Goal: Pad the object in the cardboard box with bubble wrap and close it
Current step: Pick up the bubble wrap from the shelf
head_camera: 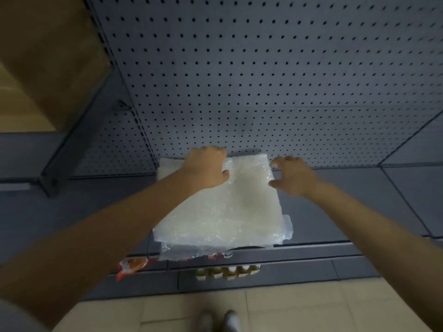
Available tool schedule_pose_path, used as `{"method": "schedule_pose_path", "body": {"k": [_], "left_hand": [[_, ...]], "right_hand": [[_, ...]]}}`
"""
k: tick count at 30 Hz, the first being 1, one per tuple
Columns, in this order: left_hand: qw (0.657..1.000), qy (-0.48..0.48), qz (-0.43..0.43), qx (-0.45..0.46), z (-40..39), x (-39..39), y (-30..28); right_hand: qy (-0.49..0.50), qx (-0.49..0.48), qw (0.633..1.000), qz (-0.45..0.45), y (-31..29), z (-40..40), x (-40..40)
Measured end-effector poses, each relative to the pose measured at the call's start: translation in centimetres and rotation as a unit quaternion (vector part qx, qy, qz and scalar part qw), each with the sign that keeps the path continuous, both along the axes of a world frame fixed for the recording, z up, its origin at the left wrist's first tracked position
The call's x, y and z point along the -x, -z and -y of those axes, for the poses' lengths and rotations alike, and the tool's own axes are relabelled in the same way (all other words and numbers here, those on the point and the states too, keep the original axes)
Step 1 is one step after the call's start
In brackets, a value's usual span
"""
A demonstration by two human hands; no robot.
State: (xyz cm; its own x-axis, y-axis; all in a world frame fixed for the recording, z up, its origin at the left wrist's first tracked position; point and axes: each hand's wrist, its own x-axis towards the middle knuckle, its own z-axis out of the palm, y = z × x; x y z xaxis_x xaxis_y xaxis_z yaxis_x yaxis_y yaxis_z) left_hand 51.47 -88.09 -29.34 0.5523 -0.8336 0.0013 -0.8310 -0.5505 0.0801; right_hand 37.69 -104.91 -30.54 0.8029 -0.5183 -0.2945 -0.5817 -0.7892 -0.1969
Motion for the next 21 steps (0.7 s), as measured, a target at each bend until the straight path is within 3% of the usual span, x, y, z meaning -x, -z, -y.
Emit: {"method": "schedule_pose_path", "body": {"k": [9,15,19,21], "left_hand": [[0.989,-0.076,-0.116,-0.05,-2.2,-4.0,9.4],[0.976,-0.158,-0.149,-0.004,-5.1,-6.2,14.0],[0.934,-0.295,-0.19,0.063,-7.5,-7.2,15.3],[0.904,-0.352,-0.221,0.096,-8.6,-7.4,15.6]], "right_hand": [[0.102,-0.111,0.987,-0.052,7.8,2.3,-2.6],[0.26,-0.249,0.932,-0.051,11.1,4.4,-2.8],[0.297,-0.379,0.876,-0.03,12.4,5.0,-1.7],[0.273,-0.419,0.866,-0.015,12.2,4.8,-1.1]]}}
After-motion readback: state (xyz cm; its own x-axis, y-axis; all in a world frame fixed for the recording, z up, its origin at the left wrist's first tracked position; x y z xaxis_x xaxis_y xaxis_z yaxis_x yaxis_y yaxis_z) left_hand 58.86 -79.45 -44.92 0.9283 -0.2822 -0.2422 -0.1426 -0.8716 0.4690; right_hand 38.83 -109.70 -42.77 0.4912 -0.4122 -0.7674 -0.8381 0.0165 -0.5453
